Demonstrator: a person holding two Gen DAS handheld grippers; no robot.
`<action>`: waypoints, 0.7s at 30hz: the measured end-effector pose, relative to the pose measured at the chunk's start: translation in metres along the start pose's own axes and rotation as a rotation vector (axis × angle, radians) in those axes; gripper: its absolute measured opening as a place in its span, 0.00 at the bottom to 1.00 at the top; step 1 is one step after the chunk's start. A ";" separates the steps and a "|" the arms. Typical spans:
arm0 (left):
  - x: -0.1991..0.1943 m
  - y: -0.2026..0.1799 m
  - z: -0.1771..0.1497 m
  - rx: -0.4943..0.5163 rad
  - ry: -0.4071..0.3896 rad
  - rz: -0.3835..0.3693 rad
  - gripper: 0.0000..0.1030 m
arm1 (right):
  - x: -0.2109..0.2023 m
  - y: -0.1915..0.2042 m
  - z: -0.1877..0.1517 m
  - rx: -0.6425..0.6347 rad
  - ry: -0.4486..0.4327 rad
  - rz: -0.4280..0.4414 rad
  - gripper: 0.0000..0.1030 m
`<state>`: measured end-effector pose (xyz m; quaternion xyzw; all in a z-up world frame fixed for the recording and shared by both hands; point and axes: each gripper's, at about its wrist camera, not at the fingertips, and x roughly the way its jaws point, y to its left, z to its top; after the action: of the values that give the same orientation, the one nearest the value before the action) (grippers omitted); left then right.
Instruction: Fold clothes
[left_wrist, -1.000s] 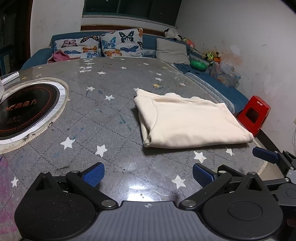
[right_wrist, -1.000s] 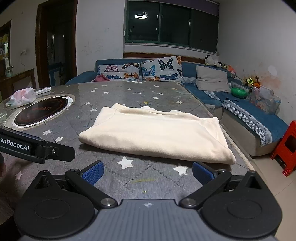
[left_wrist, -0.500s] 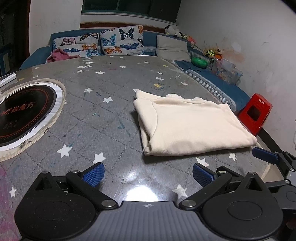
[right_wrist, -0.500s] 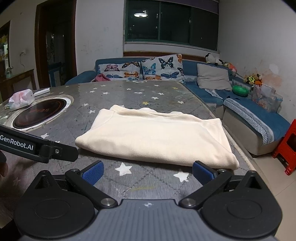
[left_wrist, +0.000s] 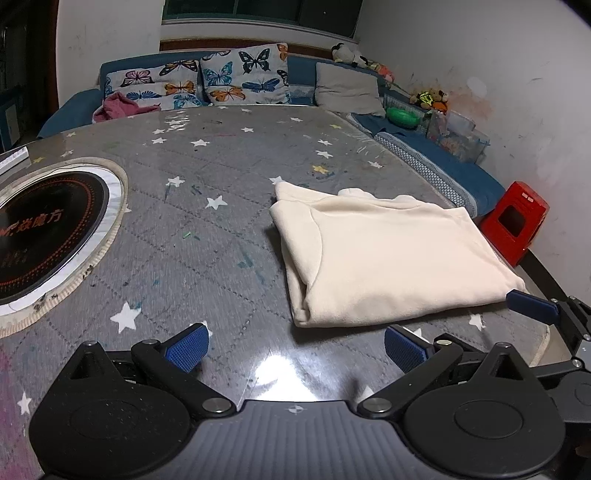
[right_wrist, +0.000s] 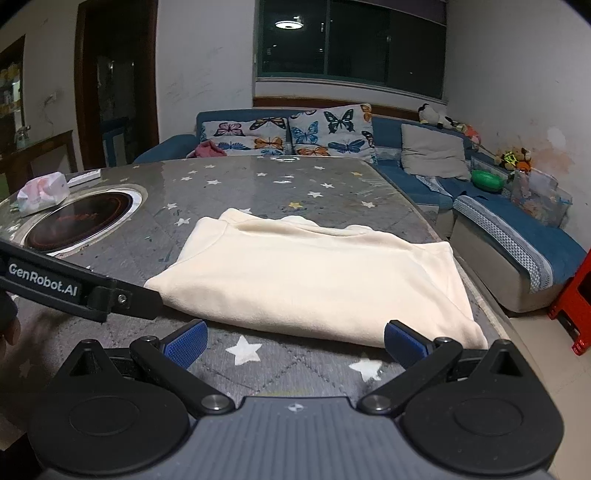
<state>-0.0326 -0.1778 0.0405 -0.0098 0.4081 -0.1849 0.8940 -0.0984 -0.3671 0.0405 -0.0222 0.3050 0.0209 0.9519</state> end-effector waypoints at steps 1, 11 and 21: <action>0.001 0.000 0.001 0.000 0.001 0.001 1.00 | 0.001 0.000 0.001 -0.004 0.001 0.003 1.00; 0.009 -0.002 0.010 0.005 0.012 0.009 1.00 | 0.008 0.002 0.006 -0.068 0.014 0.042 1.00; 0.017 -0.009 0.020 0.024 0.020 0.009 1.00 | 0.016 0.000 0.010 -0.081 0.019 0.074 1.00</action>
<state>-0.0102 -0.1943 0.0428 0.0046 0.4148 -0.1859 0.8907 -0.0801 -0.3663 0.0392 -0.0498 0.3137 0.0681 0.9458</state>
